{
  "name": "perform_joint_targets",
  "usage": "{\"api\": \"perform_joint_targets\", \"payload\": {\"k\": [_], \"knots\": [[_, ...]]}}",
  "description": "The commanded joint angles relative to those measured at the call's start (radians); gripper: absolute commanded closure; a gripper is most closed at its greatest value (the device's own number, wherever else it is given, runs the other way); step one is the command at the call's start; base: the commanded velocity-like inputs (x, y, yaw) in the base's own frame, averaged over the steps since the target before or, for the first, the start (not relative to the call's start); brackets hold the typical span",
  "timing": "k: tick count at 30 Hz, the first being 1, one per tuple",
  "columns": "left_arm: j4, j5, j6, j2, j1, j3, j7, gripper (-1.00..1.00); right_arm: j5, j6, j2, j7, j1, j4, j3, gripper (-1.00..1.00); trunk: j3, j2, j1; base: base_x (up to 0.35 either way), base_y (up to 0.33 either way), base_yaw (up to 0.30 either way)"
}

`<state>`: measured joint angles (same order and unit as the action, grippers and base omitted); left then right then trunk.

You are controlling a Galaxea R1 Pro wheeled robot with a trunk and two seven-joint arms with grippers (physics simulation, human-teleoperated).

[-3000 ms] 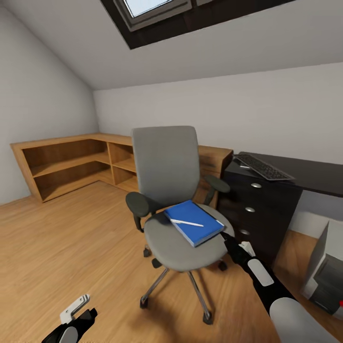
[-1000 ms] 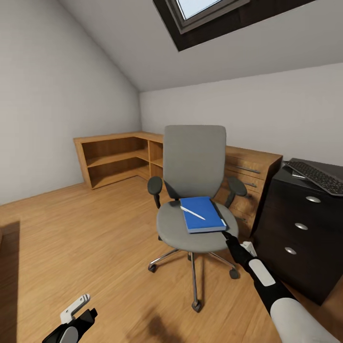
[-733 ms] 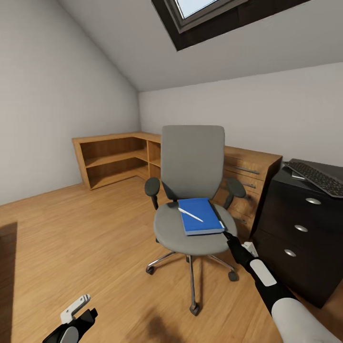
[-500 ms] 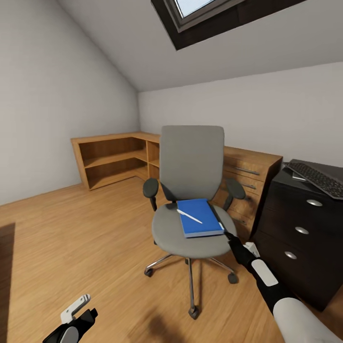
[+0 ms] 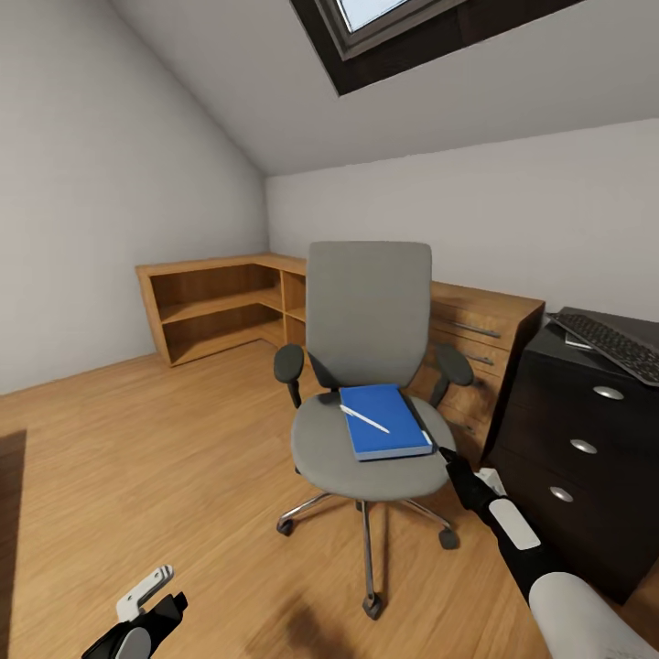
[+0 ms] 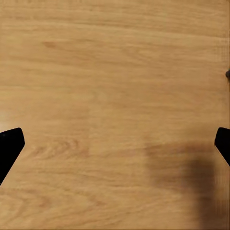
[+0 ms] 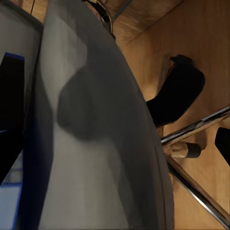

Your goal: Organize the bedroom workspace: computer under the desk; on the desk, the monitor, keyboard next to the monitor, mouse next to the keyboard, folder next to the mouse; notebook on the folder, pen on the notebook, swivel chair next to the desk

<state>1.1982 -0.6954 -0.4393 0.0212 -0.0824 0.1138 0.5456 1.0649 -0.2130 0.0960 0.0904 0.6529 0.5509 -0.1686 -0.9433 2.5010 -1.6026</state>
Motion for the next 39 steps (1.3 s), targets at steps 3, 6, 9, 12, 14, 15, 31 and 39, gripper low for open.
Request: {"api": "perform_joint_targets", "payload": {"k": [3, 6, 9, 12, 14, 15, 31, 39], "knots": [[0.001, -0.008, -0.003, 0.0, 0.0, 0.0, 0.007, -1.0, 0.005, -0.007, -0.001, 0.002, 0.001, 0.0, -0.006, -1.0, -0.001, 0.0, 0.0, 0.2, 0.055, 0.0], [0.001, -0.008, -0.003, 0.0, 0.0, 0.0, 0.007, -1.0, 0.006, -0.007, -0.002, 0.002, 0.001, 0.0, -0.007, -1.0, -0.001, 0.0, 0.0, 0.25, 0.099, 0.0], [0.001, -0.01, -0.003, 0.001, 0.0, 0.0, 0.006, -1.0, 0.007, -0.008, -0.003, 0.002, 0.001, 0.0, -0.007, -1.0, -0.001, 0.0, 0.0, 0.263, 0.147, 0.0], [0.001, -0.01, -0.003, 0.001, 0.0, 0.0, 0.005, -1.0, 0.007, -0.008, -0.004, 0.002, 0.0, 0.0, -0.008, -1.0, -0.001, 0.0, 0.0, 0.132, 0.08, 0.0], [0.001, -0.012, -0.003, 0.002, 0.0, 0.0, 0.005, -1.0, 0.006, -0.008, -0.005, 0.002, -0.001, 0.0, -0.007, -1.0, -0.001, 0.0, 0.0, 0.019, 0.011, 0.0], [0.001, -0.012, -0.003, 0.002, 0.0, 0.0, 0.005, -1.0, 0.005, -0.008, -0.006, 0.002, -0.001, 0.0, -0.007, -1.0, -0.001, 0.0, 0.0, 0.012, 0.007, 0.0], [0.0, -0.007, -0.003, -0.001, 0.0, 0.0, 0.006, -1.0, 0.003, -0.009, -0.01, 0.002, -0.001, 0.0, -0.006, -1.0, -0.001, 0.0, 0.0, 0.08, 0.024, 0.0], [0.0, -0.007, -0.003, 0.0, 0.0, 0.0, 0.007, -1.0, 0.003, -0.01, -0.01, 0.002, -0.001, 0.0, -0.006, -1.0, -0.001, 0.0, 0.0, 0.173, 0.059, 0.0]]}}
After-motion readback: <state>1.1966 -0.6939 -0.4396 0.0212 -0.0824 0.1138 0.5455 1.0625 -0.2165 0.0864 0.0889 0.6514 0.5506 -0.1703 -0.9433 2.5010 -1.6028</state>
